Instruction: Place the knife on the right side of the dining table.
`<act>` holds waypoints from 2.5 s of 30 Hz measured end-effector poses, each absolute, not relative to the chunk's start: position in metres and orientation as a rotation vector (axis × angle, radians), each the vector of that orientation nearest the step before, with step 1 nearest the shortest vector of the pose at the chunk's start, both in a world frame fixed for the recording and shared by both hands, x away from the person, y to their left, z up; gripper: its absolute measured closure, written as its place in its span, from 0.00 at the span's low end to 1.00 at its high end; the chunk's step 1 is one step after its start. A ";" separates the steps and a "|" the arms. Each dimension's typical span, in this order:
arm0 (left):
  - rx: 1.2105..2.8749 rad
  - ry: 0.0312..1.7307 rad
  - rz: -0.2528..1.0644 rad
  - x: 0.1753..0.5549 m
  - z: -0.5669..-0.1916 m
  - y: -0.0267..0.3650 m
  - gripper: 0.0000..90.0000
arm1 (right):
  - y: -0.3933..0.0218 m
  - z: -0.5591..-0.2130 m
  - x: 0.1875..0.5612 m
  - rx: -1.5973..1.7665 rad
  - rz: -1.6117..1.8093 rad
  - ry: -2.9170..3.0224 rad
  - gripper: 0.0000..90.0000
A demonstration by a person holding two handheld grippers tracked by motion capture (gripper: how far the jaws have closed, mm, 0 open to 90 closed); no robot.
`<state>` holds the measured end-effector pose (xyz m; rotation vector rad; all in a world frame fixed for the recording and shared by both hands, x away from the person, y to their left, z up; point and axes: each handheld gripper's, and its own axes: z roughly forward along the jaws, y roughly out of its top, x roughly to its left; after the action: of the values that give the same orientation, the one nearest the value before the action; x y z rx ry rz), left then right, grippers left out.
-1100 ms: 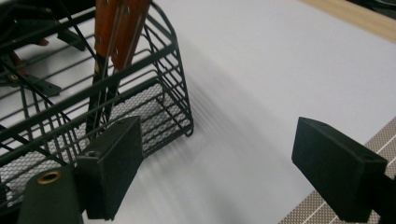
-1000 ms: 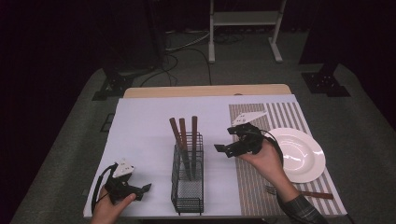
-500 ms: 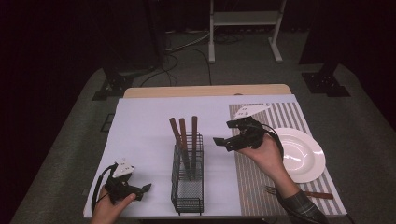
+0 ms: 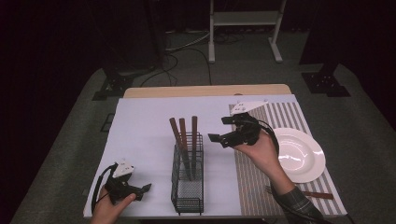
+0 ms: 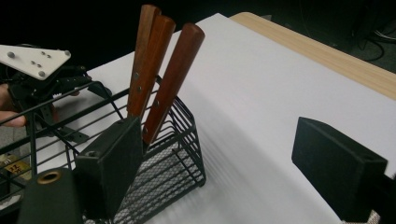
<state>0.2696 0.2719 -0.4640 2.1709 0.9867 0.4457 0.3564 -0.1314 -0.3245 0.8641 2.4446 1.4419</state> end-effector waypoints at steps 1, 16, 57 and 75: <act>2.171 0.987 0.446 0.270 -0.464 0.272 0.00 | -0.130 -0.324 0.357 0.863 1.447 2.443 0.17; 2.170 0.987 0.447 0.270 -0.464 0.272 0.00 | -0.104 -0.323 0.366 0.821 1.512 2.455 0.21; 2.171 0.987 0.448 0.269 -0.464 0.272 0.00 | -0.069 -0.335 0.384 0.821 1.552 2.468 0.72; 2.171 0.987 0.447 0.269 -0.464 0.272 0.00 | -0.076 -0.323 0.371 0.792 1.670 2.507 0.86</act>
<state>0.2695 0.2718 -0.4640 2.1705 0.9868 0.4474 0.3709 -0.0761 -0.3227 0.7918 2.5068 1.6697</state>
